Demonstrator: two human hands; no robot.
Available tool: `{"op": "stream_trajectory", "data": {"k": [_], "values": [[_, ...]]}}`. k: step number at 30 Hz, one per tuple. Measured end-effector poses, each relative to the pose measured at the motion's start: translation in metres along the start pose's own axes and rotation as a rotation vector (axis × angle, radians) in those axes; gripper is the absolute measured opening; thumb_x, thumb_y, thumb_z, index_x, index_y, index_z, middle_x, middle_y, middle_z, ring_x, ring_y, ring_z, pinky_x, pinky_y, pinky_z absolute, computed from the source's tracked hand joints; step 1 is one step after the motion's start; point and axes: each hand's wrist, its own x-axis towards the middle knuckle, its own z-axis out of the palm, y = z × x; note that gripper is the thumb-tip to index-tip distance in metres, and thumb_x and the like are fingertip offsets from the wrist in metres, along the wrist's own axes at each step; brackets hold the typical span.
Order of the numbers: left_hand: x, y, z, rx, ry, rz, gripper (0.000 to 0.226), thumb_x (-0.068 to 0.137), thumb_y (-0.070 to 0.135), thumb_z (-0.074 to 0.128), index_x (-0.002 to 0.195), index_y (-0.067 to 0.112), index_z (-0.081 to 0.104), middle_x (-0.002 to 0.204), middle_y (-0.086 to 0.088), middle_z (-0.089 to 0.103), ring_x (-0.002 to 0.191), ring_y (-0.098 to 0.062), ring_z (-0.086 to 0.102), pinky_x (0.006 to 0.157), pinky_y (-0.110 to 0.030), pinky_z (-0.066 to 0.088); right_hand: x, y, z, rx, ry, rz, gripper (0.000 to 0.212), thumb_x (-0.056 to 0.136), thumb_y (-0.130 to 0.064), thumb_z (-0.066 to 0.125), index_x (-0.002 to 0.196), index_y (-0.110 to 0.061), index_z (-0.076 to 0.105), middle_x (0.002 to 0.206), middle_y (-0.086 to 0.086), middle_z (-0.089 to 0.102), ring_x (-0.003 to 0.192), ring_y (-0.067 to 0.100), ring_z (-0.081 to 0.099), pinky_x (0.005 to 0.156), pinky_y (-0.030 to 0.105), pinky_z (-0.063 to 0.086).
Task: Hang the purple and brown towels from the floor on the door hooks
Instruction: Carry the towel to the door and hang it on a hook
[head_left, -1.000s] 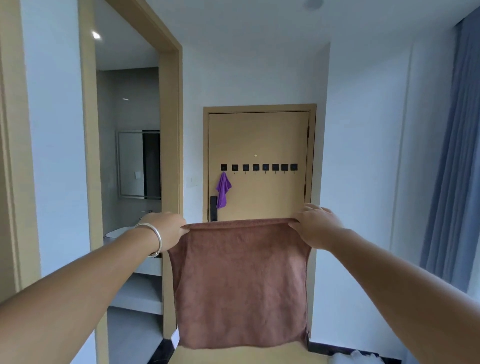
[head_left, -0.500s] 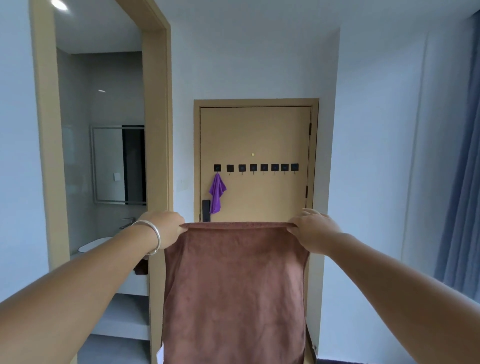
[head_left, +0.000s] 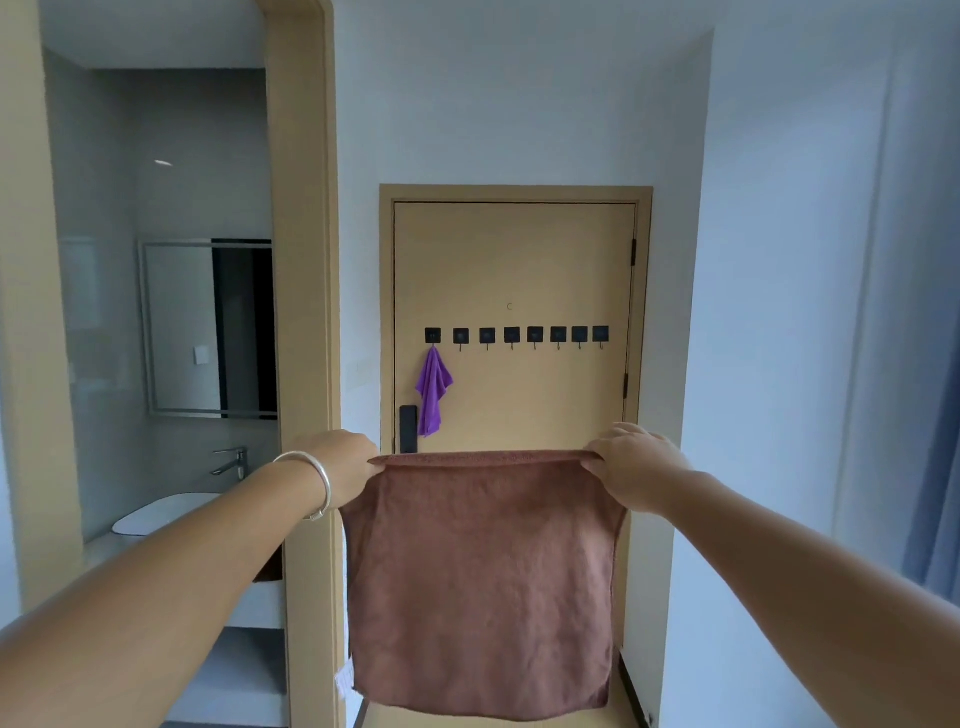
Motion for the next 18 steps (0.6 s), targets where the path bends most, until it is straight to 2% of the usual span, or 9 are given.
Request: {"op": "stream_trajectory", "data": {"k": [7, 14, 18], "values": [[0.08, -0.023, 0.035, 0.014, -0.019, -0.032, 0.039, 0.101, 0.039, 0.03, 0.077, 0.022, 0.054, 0.084, 0.002, 0.061, 0.075, -0.017, 0.055, 0.063, -0.029, 0.04, 0.086, 0.004, 0.044, -0.003, -0.012, -0.026, 0.04, 0.103, -0.042, 0.028, 0.128, -0.033, 0.057, 0.128, -0.009, 0.056, 0.13, 0.013, 0.037, 0.107, 0.036, 0.034], [0.188, -0.02, 0.059, -0.029, -0.007, -0.064, 0.04, 0.1, 0.041, 0.031, 0.067, 0.024, 0.046, 0.074, 0.004, 0.055, 0.072, -0.017, 0.055, 0.067, -0.032, 0.043, 0.198, 0.042, 0.09, -0.009, -0.007, -0.043, 0.038, 0.103, -0.04, 0.028, 0.13, -0.035, 0.055, 0.132, -0.008, 0.054, 0.133, 0.015, 0.035, 0.107, 0.037, 0.034], [0.254, -0.009, 0.071, -0.007, 0.014, -0.074, 0.038, 0.1, 0.044, 0.03, 0.075, 0.023, 0.05, 0.082, 0.004, 0.058, 0.079, -0.019, 0.058, 0.066, -0.03, 0.041, 0.258, 0.072, 0.113, 0.001, 0.005, -0.052, 0.038, 0.103, -0.04, 0.028, 0.128, -0.035, 0.056, 0.129, -0.009, 0.055, 0.131, 0.014, 0.037, 0.106, 0.036, 0.036]]}}
